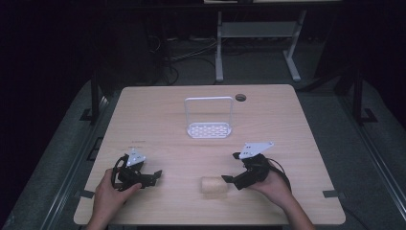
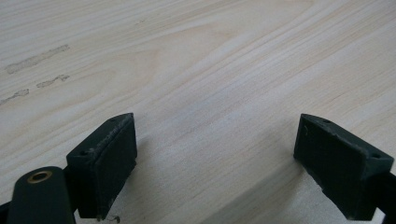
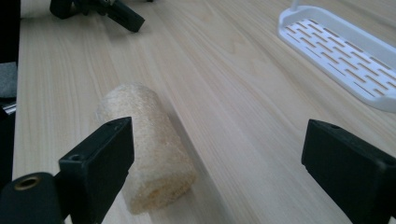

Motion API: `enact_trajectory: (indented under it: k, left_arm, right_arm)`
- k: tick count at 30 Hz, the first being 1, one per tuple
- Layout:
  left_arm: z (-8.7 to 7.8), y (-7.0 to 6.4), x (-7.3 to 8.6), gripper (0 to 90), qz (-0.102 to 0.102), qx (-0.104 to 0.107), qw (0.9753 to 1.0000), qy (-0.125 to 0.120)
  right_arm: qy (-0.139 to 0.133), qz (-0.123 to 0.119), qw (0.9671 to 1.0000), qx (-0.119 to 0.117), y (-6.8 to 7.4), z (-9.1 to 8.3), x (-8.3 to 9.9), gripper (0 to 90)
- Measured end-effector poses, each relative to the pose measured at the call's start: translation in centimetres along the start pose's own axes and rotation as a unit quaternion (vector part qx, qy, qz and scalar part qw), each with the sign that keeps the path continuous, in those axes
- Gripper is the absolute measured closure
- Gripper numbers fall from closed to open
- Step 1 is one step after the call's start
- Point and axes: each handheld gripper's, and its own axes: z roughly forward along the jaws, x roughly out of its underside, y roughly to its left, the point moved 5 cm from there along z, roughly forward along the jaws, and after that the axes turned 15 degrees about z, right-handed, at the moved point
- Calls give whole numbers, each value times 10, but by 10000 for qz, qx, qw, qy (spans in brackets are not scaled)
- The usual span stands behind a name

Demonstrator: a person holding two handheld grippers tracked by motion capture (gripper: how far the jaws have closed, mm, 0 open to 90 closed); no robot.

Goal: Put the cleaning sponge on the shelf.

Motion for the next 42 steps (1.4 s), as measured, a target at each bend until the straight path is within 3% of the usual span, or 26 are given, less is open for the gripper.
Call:
enact_trajectory:
  k: [11,28,42]
  left_arm:
    - [0,0,0,127,0,1,10000,0]
    - [0,0,0,127,3,2,10000,1]
    - [0,0,0,127,0,2,10000,1]
  right_arm:
    - [111,-144,9997,-186,13,15,-6,91]
    - [351,-313,9975,-523,29,28,-1,91]
    - [628,-490,9952,-571,34,41,8,93]
